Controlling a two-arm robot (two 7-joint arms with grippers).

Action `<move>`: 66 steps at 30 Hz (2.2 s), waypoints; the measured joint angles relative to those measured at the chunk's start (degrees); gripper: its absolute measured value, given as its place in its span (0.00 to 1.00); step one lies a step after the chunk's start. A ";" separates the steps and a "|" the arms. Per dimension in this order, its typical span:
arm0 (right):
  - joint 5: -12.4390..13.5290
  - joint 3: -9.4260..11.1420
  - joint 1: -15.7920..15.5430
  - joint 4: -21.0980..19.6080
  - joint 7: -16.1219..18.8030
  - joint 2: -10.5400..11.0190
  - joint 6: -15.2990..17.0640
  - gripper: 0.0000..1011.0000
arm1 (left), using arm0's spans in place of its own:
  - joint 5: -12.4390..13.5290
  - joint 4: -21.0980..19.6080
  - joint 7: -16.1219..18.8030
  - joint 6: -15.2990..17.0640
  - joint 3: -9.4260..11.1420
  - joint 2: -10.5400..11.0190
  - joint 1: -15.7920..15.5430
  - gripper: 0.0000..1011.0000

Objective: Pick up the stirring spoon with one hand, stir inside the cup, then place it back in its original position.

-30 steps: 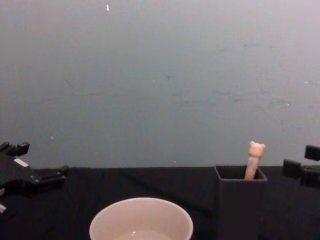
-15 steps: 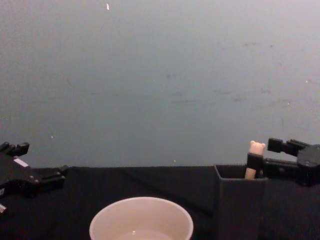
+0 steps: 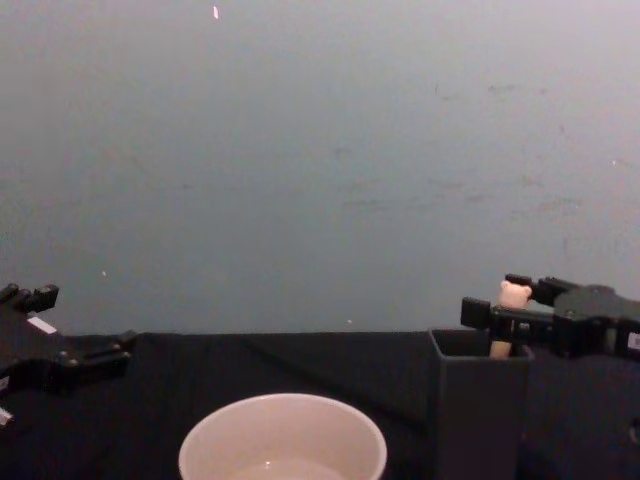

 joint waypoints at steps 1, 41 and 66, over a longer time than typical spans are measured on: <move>0.00 -0.06 0.09 0.13 0.03 -0.07 0.03 0.99 | 0.00 0.00 0.00 0.00 0.00 0.00 0.00 0.99; 0.07 -0.48 0.71 0.98 0.72 -0.61 -0.26 0.61 | 0.00 0.00 0.00 0.00 0.00 0.00 0.00 0.99; 0.07 -0.48 0.53 0.58 0.48 -0.61 -0.20 0.21 | 0.00 0.00 0.00 0.00 0.00 0.00 0.00 0.99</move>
